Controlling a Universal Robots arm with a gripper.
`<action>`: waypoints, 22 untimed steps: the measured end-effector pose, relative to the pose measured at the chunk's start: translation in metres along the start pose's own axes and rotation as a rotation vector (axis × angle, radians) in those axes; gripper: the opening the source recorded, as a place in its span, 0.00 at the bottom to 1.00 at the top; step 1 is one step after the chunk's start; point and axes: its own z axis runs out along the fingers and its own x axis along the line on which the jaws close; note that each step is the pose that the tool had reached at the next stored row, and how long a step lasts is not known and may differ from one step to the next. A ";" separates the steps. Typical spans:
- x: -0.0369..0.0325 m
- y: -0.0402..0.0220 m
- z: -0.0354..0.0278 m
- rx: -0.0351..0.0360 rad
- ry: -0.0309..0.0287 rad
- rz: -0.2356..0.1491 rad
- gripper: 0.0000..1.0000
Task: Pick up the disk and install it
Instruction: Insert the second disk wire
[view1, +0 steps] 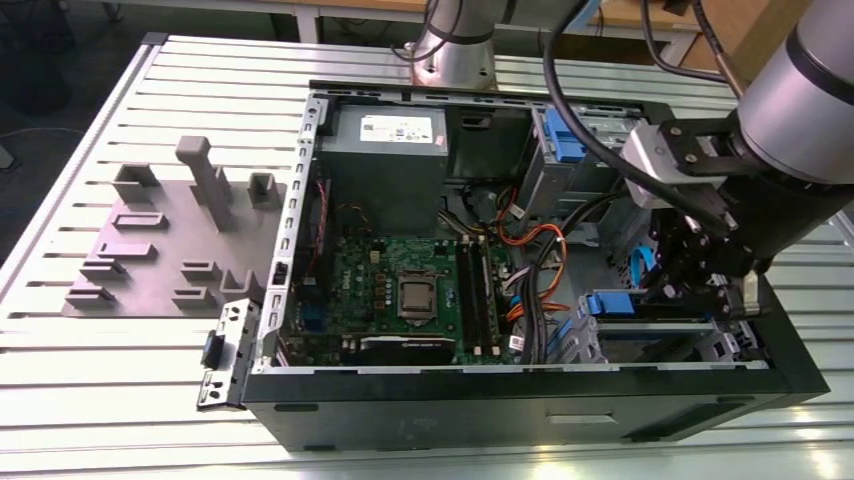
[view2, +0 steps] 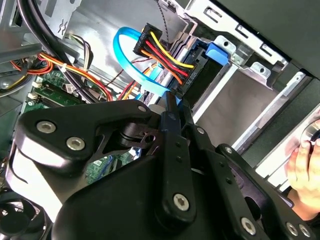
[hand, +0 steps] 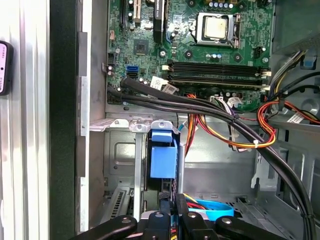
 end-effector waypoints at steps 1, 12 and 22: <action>0.0001 0.0000 0.0002 0.0000 0.0001 0.000 0.16; 0.0004 0.0002 0.0024 0.0000 -0.0004 0.000 0.16; 0.0007 0.0003 0.0047 0.0000 -0.0004 0.000 0.16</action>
